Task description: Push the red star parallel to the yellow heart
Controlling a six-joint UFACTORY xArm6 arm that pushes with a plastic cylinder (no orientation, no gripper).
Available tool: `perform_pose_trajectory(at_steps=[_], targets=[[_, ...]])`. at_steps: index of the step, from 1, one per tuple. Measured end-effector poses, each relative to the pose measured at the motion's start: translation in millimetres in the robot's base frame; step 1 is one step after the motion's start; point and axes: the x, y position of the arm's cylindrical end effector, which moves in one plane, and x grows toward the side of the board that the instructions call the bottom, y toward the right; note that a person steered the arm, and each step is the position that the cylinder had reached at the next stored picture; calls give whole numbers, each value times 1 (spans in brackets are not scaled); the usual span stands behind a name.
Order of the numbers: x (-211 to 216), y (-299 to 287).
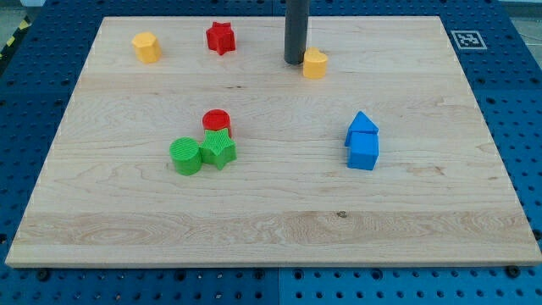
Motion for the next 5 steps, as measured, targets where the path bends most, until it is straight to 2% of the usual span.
perform_pose_trajectory(at_steps=[1, 2, 3, 4, 5], targets=[[0, 29], [0, 31], [-27, 35], [-50, 29], [-51, -20]])
